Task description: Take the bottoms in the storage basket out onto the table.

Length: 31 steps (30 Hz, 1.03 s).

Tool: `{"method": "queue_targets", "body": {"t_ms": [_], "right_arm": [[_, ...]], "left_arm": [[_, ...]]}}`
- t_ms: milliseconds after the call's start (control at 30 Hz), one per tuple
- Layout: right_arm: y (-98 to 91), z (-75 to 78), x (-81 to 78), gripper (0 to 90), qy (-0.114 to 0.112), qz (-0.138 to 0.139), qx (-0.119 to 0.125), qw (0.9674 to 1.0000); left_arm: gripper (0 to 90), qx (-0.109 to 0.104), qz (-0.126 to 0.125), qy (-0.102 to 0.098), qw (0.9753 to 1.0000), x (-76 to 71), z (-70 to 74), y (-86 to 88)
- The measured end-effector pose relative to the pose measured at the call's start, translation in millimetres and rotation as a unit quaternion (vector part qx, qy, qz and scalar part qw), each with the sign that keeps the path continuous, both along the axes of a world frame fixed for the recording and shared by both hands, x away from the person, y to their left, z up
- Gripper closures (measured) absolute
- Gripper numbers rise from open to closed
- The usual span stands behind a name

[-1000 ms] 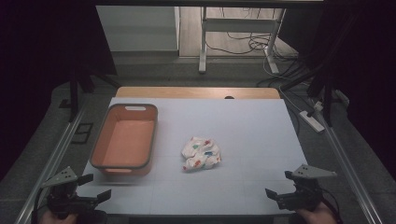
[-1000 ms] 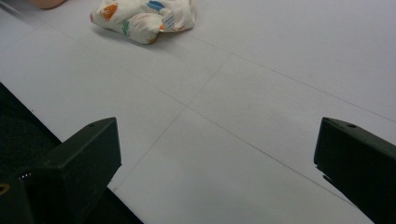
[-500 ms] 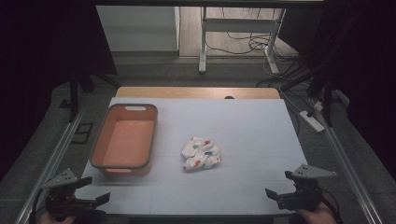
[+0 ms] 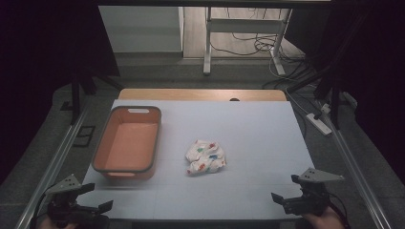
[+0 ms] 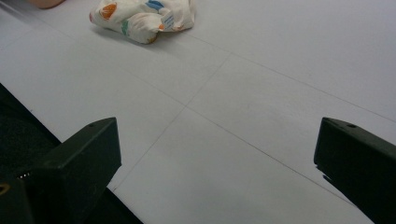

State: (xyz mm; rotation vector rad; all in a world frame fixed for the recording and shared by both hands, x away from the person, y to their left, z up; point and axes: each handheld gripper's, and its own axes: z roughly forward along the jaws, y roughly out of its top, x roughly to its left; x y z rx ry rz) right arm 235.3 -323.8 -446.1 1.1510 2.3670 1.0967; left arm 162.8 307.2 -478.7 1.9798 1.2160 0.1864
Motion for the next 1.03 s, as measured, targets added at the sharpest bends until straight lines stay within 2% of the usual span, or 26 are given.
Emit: {"method": "queue_targets", "body": {"t_ms": [400, 767, 900, 1033], "right_arm": [[0.1, 0.0, 0.1, 0.9, 0.0, 0.001, 0.0, 1.0], [1.1, -0.1, 0.0, 0.9, 0.001, 0.001, -0.002, 1.0], [1.4, 0.0, 0.1, 0.9, 0.002, 0.002, -0.003, 1.0], [1.5, -0.6, 0.3, 0.9, 0.003, 0.003, -0.006, 1.0]], "left_arm": [[0.0, 0.012, -0.009, 0.005, 0.9999, 0.7, -0.5, -3.3], [0.5, 0.048, -0.023, 0.023, 0.9983, 2.9, -2.7, -9.9], [0.7, 0.05, -0.024, 0.027, 0.9981, 3.7, -3.1, -10.0], [0.7, 0.043, -0.023, 0.028, 0.9984, 4.8, -2.8, -9.5]]}}
